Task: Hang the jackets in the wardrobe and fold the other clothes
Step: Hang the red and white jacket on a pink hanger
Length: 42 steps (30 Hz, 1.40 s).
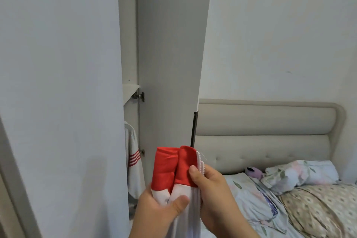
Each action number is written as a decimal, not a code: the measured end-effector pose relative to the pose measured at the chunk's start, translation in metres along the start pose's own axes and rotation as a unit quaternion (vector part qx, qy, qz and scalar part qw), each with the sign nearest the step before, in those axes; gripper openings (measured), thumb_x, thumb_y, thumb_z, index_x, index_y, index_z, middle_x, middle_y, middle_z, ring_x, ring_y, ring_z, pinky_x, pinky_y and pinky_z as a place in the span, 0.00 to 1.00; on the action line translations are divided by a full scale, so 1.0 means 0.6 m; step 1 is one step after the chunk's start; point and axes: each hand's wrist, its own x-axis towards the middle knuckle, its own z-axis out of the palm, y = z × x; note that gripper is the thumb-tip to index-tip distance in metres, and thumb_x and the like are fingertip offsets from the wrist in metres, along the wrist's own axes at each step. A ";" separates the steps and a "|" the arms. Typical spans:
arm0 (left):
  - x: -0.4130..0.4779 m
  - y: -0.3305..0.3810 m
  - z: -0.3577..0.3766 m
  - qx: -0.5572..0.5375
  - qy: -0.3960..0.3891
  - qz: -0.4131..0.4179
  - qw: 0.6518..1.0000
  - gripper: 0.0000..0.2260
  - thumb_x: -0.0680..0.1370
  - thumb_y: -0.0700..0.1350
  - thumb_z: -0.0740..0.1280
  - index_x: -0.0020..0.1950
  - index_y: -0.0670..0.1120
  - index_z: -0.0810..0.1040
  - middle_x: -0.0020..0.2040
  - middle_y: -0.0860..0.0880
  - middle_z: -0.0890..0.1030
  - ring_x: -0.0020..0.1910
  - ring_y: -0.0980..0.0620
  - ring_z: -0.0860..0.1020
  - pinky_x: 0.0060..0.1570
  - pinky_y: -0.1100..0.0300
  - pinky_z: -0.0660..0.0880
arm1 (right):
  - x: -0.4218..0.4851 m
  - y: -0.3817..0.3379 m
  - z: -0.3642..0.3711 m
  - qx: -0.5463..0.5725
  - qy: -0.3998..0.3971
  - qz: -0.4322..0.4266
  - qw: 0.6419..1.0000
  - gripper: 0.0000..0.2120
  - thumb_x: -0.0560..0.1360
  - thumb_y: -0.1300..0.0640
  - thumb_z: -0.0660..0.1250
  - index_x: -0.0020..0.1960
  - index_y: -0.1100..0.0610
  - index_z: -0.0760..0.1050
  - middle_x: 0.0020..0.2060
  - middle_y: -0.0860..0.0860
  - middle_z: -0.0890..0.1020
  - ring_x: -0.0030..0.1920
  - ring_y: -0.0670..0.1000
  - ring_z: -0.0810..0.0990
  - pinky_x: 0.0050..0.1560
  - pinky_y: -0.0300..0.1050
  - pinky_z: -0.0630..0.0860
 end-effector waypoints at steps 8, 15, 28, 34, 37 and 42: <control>0.097 -0.049 -0.029 0.003 0.048 -0.040 0.998 0.09 0.66 0.36 0.80 0.41 0.48 0.87 0.36 0.49 0.86 0.33 0.55 0.84 0.29 0.69 0.74 | 0.102 0.040 0.029 -0.006 -0.038 0.025 0.999 0.07 0.76 0.66 0.67 0.48 0.61 0.84 0.48 0.65 0.85 0.47 0.58 0.84 0.49 0.52 0.80; 0.200 -0.095 -0.039 0.012 0.145 -0.037 0.989 0.13 0.68 0.37 0.79 0.35 0.56 0.85 0.29 0.48 0.83 0.25 0.56 0.78 0.27 0.65 0.74 | 0.243 0.059 0.042 -0.121 -0.105 0.004 0.987 0.03 0.75 0.66 0.71 0.47 0.65 0.83 0.44 0.60 0.86 0.43 0.53 0.84 0.45 0.43 0.81; 0.444 -0.257 -0.053 0.033 0.316 -0.141 0.938 0.07 0.68 0.37 0.79 0.42 0.44 0.84 0.30 0.54 0.84 0.28 0.61 0.81 0.30 0.66 0.72 | 0.613 0.251 0.059 -0.172 -0.274 0.141 0.936 0.11 0.72 0.56 0.74 0.49 0.61 0.79 0.37 0.53 0.82 0.36 0.48 0.80 0.36 0.38 0.75; 0.480 -0.321 -0.065 0.037 0.378 -0.173 0.909 0.21 0.66 0.36 0.80 0.56 0.46 0.80 0.39 0.61 0.83 0.40 0.64 0.80 0.44 0.64 0.71 | 0.755 0.333 0.116 -0.196 -0.334 0.156 0.909 0.09 0.77 0.58 0.68 0.42 0.63 0.79 0.36 0.53 0.79 0.36 0.50 0.75 0.40 0.43 0.72; 0.485 -0.336 -0.067 0.032 0.416 -0.169 0.893 0.20 0.65 0.31 0.79 0.47 0.51 0.79 0.36 0.65 0.80 0.37 0.69 0.78 0.47 0.64 0.69 | 0.791 0.382 0.168 -0.265 -0.407 0.109 0.867 0.17 0.76 0.62 0.69 0.29 0.58 0.73 0.26 0.44 0.72 0.28 0.42 0.69 0.36 0.35 0.68; 0.496 -0.350 -0.071 0.034 0.437 -0.178 0.881 0.21 0.65 0.30 0.79 0.41 0.54 0.77 0.28 0.68 0.79 0.33 0.71 0.77 0.42 0.65 0.69 | 0.798 0.454 0.238 -0.328 -0.519 0.084 0.785 0.18 0.75 0.46 0.71 0.42 0.61 0.77 0.37 0.50 0.84 0.36 0.43 0.79 0.38 0.38 0.71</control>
